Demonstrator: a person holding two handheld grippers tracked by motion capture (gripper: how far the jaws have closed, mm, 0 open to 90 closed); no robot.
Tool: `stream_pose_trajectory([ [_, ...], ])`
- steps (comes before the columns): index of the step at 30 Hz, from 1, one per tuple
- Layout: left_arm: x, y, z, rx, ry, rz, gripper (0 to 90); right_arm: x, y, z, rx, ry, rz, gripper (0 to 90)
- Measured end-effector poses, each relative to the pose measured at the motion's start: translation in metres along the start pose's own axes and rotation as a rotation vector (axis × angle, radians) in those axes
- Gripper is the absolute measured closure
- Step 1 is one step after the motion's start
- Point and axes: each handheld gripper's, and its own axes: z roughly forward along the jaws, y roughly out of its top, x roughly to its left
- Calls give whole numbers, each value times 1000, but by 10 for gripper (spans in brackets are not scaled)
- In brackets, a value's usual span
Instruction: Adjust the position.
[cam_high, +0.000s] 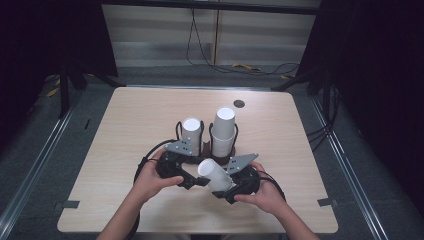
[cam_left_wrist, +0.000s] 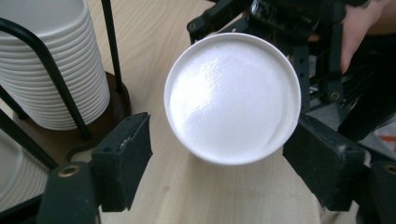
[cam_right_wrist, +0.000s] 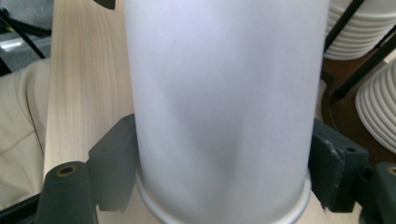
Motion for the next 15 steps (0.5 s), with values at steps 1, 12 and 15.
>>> stream_pose_trajectory([
  [1, 0, 0, 1, 3, -1, -6, 197, -1, 0, -1, 3, 4, -4, 221],
  [12, -2, 3, 4, 62, 8, 23, 169, -4, -2, -6, 74, 3, -30, 222],
  [15, -3, 4, 5, 74, 13, 29, 161, -4, -2, -6, 90, 4, -40, 222],
])
